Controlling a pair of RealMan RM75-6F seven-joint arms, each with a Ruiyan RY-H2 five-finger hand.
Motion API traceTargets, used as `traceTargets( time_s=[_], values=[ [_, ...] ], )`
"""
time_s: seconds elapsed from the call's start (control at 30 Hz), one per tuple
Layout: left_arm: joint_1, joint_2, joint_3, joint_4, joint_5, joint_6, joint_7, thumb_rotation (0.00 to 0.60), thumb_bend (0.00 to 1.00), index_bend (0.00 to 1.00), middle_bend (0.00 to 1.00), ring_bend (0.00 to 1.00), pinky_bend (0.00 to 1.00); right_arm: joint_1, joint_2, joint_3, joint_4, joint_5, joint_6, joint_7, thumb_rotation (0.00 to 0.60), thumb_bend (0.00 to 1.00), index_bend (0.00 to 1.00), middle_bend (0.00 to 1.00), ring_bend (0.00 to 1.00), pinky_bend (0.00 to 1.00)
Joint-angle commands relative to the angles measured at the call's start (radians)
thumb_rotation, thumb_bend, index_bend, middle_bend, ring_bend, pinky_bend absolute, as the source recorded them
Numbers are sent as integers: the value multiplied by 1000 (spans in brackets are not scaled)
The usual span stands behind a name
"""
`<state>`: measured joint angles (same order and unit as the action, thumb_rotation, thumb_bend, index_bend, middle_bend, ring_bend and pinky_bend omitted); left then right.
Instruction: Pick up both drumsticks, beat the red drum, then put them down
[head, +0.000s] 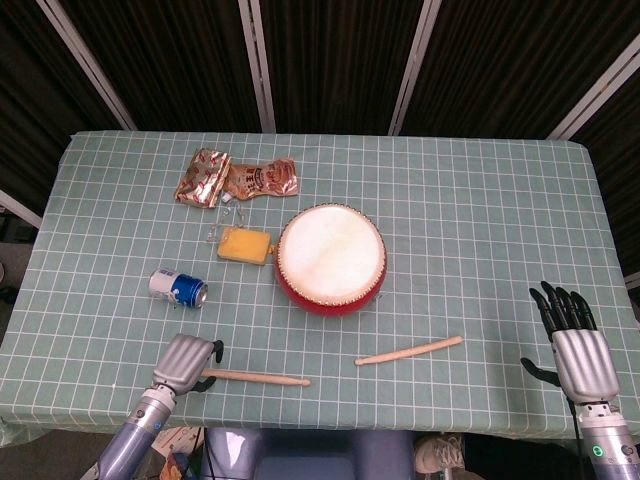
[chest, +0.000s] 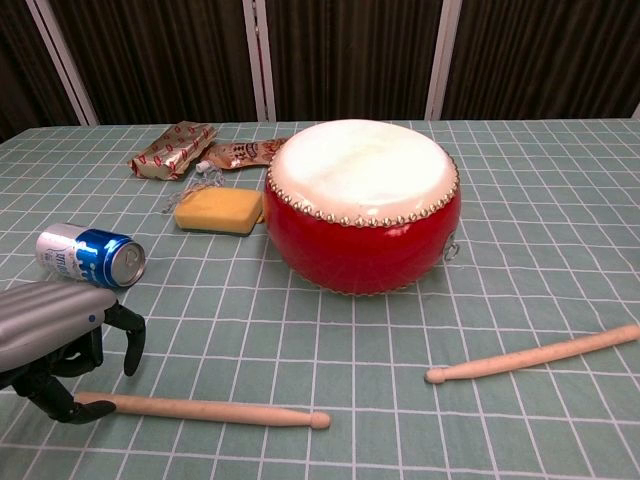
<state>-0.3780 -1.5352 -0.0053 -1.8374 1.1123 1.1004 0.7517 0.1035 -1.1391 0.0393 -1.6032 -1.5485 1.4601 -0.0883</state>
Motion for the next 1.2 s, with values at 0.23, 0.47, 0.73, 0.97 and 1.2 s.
traceTargets(
  time_s=[0.23,0.47,0.73,0.97,1.2],
  values=[
    [-17,-47,-1,27,-65,7,21,600,248,494,1000,1000,1000,0,0,0,3,1,0,0,600,172,0,0,0,61],
    [-32,-63,1,38,-100,11,41,600,249,503,1000,1000,1000,0,2,0,0,4,-3,3,600,172,0,0,0,61],
    [-49,-77,9,46,-121,19,38,600,437,626,1000,1000,1000,0,3,1,-2,7,-3,4,600,171,0,0,0,61],
    [-49,-42,-3,4,-105,41,-20,600,540,704,1000,1000,1000,-1,6,1,-5,12,-6,6,600,172,0,0,0,61],
    [-40,42,-28,-72,-58,67,-116,600,549,719,1000,1000,1000,-1,6,3,-6,17,-6,8,600,172,0,0,0,61]
  ],
)
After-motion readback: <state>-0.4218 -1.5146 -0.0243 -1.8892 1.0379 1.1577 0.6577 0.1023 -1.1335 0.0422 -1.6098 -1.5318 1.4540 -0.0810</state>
